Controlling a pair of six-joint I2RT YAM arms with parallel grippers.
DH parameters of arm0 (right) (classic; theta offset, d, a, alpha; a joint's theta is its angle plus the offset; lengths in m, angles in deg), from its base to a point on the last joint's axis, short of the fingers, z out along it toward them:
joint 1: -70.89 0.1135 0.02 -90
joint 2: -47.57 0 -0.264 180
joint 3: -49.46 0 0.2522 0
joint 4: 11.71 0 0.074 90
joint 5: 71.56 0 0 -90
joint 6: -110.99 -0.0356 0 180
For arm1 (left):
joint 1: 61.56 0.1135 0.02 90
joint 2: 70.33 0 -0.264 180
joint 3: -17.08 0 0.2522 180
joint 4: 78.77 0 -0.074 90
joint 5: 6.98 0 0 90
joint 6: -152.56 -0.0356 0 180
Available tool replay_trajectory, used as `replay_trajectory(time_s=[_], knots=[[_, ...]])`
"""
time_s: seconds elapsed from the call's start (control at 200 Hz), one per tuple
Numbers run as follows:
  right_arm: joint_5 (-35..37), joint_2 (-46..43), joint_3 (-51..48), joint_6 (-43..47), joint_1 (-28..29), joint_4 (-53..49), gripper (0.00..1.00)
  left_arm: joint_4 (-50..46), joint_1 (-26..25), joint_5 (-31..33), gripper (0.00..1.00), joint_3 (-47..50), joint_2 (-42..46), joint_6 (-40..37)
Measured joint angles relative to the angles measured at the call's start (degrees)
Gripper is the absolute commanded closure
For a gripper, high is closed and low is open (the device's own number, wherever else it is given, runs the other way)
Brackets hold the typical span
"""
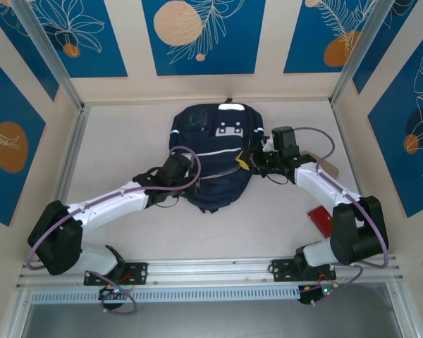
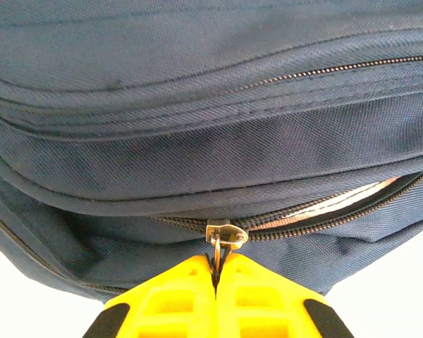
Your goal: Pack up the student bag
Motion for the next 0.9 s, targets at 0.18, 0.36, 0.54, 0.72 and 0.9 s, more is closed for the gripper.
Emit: replay_trajectory(time_s=[0.18, 0.36, 0.54, 0.72, 0.9], knots=[[0.9, -3.15, -2.4, -3.52, 1.11, 0.5, 0.49, -0.2, -0.66, -2.43, 1.0, -1.75, 0.5, -4.0], [1.18, -5.9, -7.3, -10.69, 3.41, 2.4, 0.43, -0.26, -2.58, -3.78, 1.0, -5.77, 0.37, -6.71], [1.88, -6.03, -7.28, -15.02, 5.42, 4.59, 0.48, -0.31, -4.98, -4.92, 1.0, -7.17, -1.6, -7.72], [2.56, -5.79, -7.26, -17.05, 7.52, 5.68, 0.72, -0.31, -6.1, -5.79, 1.0, -7.48, -3.02, -8.83], [3.72, -5.84, -7.13, -17.05, 7.65, 5.11, 0.9, -3.04, -6.21, -3.91, 1.0, -9.25, -3.32, -9.22]])
